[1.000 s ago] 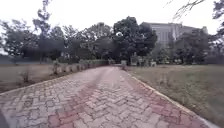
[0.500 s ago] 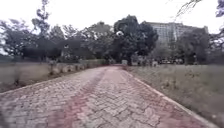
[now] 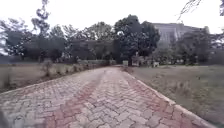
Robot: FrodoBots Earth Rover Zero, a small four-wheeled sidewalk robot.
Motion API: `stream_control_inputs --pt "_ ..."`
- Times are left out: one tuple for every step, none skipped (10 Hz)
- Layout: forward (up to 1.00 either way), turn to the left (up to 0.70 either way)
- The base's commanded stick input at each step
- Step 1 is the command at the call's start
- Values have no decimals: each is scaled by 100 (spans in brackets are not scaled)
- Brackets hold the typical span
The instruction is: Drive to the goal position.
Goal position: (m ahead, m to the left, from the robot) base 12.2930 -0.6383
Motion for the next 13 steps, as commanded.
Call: stream_control_inputs --pt "70 0" --pt "70 0" --pt "70 0" --pt "70 0" --pt "70 0" --pt "70 0" --pt "70 0" --pt "70 0" --pt "70 0" --pt "70 0" --pt "70 0" --pt "70 0" --pt "70 0"
